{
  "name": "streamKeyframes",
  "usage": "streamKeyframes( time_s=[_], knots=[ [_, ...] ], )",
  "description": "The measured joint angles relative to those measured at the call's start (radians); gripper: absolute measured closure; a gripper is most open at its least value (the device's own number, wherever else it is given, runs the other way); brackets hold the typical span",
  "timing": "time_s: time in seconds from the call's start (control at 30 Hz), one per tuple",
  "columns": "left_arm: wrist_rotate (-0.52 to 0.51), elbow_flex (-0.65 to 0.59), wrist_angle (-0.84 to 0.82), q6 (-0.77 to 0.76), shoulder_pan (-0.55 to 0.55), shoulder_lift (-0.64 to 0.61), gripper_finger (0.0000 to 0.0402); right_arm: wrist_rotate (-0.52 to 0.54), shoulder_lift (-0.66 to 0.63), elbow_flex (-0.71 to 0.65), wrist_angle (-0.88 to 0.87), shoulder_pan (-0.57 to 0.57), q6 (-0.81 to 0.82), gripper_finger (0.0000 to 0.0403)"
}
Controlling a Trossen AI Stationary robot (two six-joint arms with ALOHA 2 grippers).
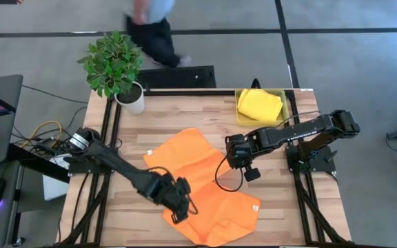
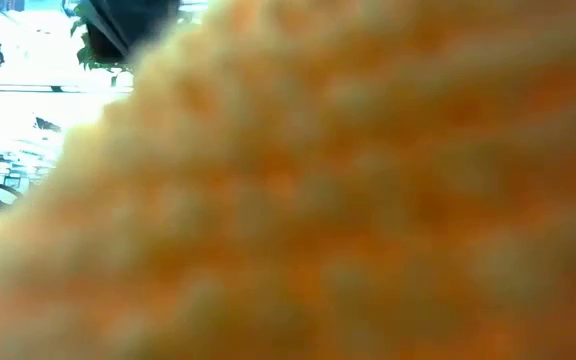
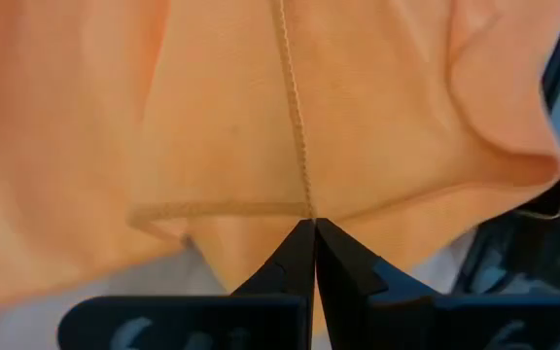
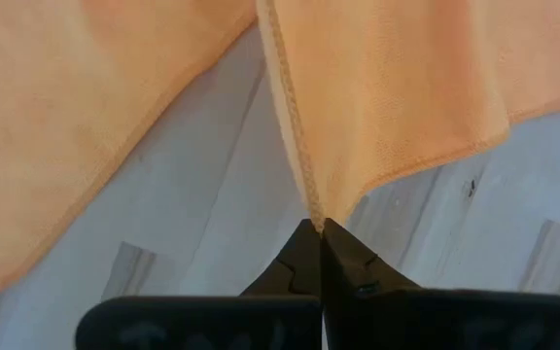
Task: Fold microfiber towels
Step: Fold the top orange microfiber towel
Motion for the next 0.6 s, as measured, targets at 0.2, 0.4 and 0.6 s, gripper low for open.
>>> streamKeyframes(
  time_s=[0.2, 0.4, 0.6],
  knots=[
    [-0.065, 0.0, 0.045, -0.178, -0.089, 0.001, 0.0401, -0.005, 0.0, 0.045, -0.043, 0.014, 0.015, 0.0394],
    [-0.07, 0.0, 0.122, -0.274, -0.148, 0.001, 0.0401, 0.001, -0.002, 0.136, -0.193, 0.056, 0.0, 0.0394],
    [-0.076, 0.0, 0.121, -0.342, -0.17, 0.002, 0.0401, 0.001, -0.002, 0.184, -0.212, 0.089, 0.004, 0.0394]
  ],
)
